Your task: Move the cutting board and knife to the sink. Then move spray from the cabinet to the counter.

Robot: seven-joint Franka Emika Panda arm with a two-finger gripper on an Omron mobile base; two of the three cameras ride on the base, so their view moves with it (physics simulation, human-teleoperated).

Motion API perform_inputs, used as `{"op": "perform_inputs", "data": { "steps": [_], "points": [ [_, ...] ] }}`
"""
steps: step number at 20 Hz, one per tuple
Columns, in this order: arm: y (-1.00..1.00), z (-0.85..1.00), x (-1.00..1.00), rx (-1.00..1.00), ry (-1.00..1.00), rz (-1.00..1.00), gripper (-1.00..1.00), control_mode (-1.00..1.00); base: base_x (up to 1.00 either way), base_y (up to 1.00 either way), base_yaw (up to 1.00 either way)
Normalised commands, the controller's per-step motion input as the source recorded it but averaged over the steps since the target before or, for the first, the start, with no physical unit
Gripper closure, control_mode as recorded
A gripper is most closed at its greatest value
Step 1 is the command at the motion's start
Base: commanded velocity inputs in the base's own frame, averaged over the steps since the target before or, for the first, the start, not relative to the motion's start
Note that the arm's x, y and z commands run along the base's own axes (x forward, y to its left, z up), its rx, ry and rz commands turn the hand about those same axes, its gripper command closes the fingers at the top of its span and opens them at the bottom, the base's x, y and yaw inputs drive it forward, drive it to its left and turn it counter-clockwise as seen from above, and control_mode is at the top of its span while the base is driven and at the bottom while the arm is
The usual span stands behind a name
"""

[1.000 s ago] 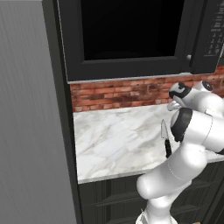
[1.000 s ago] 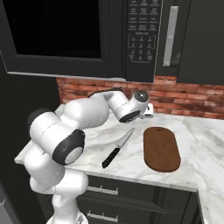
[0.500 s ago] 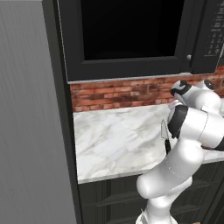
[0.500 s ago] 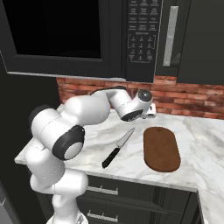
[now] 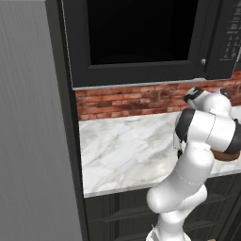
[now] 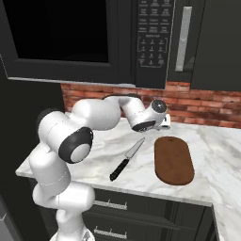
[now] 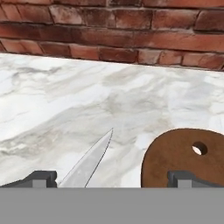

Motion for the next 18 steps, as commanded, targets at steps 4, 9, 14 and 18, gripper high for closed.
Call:
{"op": "perform_inputs", "data": {
  "steps": [4, 9, 14, 18],
  "points": [
    [-0.31, -0.22, 0.04, 0.00, 0.00, 0.00, -1.00, -1.00, 0.00, 0.00, 0.00],
    [-0.30, -0.17, 0.01, 0.00, 0.00, 0.00, -1.00, -1.00, 0.00, 0.00, 0.00],
    [-0.14, -0.03, 0.15, 0.00, 0.00, 0.00, -1.00, -1.00, 0.00, 0.00, 0.00],
    [-0.11, -0.10, 0.20, 0.00, 0.00, 0.00, -1.00, -1.00, 0.00, 0.00, 0.00]
  ]
}}
